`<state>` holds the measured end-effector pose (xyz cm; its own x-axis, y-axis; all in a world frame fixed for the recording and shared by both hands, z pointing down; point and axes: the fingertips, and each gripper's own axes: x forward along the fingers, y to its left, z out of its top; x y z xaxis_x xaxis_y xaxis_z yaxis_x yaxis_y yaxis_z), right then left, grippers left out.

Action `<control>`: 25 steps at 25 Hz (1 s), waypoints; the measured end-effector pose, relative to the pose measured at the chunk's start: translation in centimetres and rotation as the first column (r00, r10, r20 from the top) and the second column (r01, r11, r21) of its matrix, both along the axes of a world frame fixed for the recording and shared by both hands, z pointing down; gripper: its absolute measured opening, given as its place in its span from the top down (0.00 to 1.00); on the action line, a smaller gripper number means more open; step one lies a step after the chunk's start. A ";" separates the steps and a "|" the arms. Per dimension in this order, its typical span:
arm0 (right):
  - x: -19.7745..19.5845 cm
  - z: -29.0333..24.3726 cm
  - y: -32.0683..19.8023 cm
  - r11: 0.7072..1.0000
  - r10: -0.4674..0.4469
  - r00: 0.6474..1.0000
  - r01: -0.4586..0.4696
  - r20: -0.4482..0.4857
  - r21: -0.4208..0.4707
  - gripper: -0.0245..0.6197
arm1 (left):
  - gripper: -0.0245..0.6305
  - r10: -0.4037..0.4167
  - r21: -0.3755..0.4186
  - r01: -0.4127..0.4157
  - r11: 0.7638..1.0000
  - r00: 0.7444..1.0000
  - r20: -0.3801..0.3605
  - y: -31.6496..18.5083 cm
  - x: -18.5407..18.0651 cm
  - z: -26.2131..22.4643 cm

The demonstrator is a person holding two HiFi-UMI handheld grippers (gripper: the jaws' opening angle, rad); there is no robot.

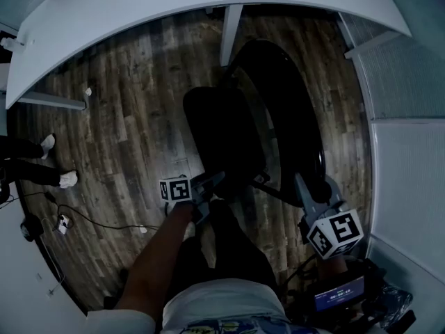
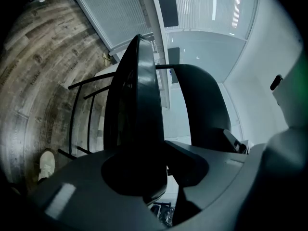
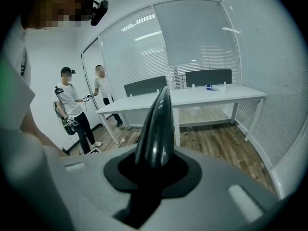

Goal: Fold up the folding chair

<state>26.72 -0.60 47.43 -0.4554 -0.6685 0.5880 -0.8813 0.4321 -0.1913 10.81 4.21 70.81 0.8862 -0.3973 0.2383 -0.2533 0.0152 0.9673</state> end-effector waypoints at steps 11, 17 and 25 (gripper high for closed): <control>-0.5 -1.0 0.5 1.000 -0.014 1.000 0.015 -0.027 0.014 0.85 | 0.77 0.033 -0.003 -0.033 0.999 0.999 0.014 -0.6 3.4 -2.3; -1.2 -1.2 1.0 1.000 -0.014 0.999 0.015 -0.043 0.014 0.85 | 0.77 0.041 -0.022 -0.040 0.999 0.998 0.046 -0.8 4.5 -2.8; -2.5 -1.5 1.9 0.999 -0.025 0.998 0.026 -0.062 0.019 0.85 | 0.77 0.053 -0.059 -0.048 0.997 0.995 0.087 -0.9 5.9 -3.4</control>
<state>24.25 1.32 45.98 -0.4357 -0.6693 0.6019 -0.8799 0.4575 -0.1283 16.67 3.28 67.37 0.8791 -0.3366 0.3374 -0.3396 0.0544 0.9390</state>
